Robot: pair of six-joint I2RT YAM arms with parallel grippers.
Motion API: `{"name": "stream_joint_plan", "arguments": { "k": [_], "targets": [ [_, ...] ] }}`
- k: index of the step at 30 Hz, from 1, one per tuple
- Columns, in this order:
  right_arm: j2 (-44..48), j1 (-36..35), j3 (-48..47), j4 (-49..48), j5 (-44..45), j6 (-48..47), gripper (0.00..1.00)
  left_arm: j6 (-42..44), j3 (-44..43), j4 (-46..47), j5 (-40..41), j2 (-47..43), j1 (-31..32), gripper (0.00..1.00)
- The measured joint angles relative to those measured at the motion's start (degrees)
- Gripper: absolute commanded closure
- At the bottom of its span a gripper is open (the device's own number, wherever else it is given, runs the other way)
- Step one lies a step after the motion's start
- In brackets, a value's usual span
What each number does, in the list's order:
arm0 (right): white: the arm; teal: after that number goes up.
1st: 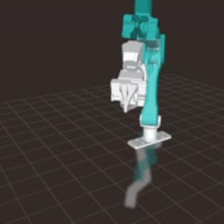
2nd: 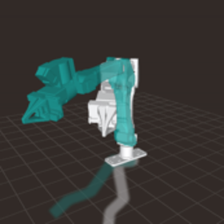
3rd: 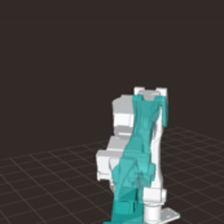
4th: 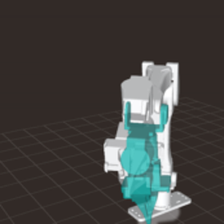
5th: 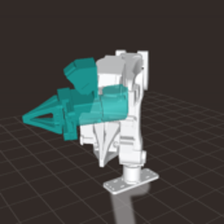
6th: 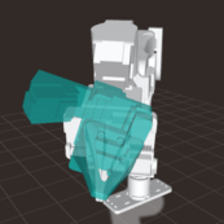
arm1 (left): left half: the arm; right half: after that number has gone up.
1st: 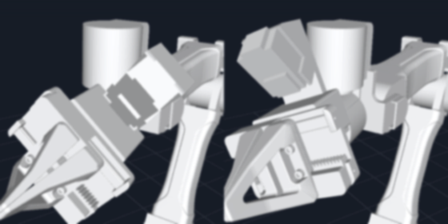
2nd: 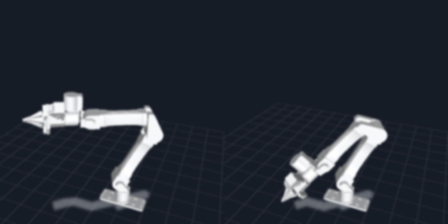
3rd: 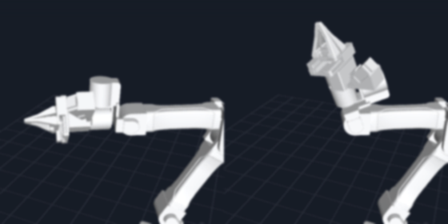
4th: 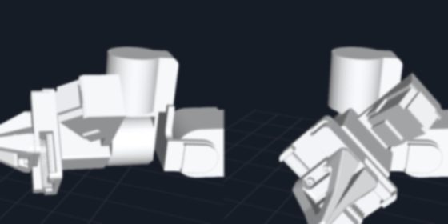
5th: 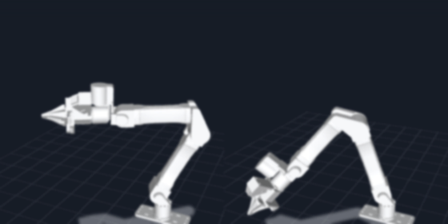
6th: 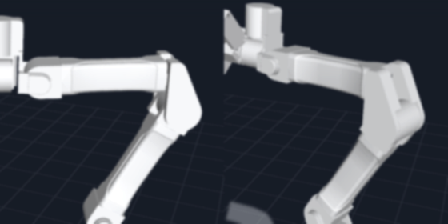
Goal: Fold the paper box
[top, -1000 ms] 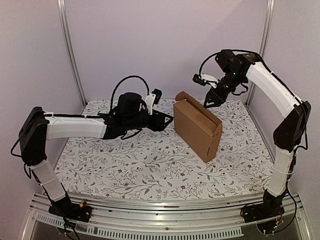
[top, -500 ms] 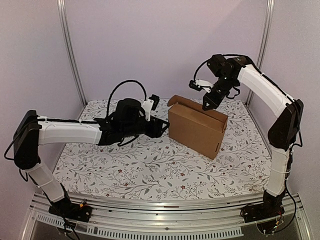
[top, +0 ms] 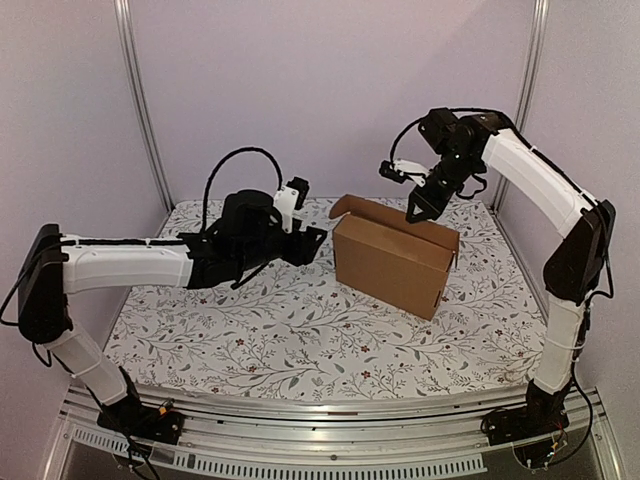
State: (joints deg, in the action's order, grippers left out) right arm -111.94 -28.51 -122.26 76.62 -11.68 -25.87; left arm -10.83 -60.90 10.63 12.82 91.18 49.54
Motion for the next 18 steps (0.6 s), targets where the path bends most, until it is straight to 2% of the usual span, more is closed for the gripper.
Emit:
{"name": "stream_joint_plan", "arguments": {
  "k": [8, 18],
  "targets": [
    [1.01, 0.0, 1.01, 0.09, -0.98, -0.63, 0.92, 5.42, -15.3, -4.42, -4.87, 11.02, -6.25, 0.34],
    [1.03, 0.0, 1.95, 0.04, -0.57, -0.79, 0.97, 7.91, -25.27, -10.38, -14.99, 19.45, -10.08, 0.4]
  ]
}}
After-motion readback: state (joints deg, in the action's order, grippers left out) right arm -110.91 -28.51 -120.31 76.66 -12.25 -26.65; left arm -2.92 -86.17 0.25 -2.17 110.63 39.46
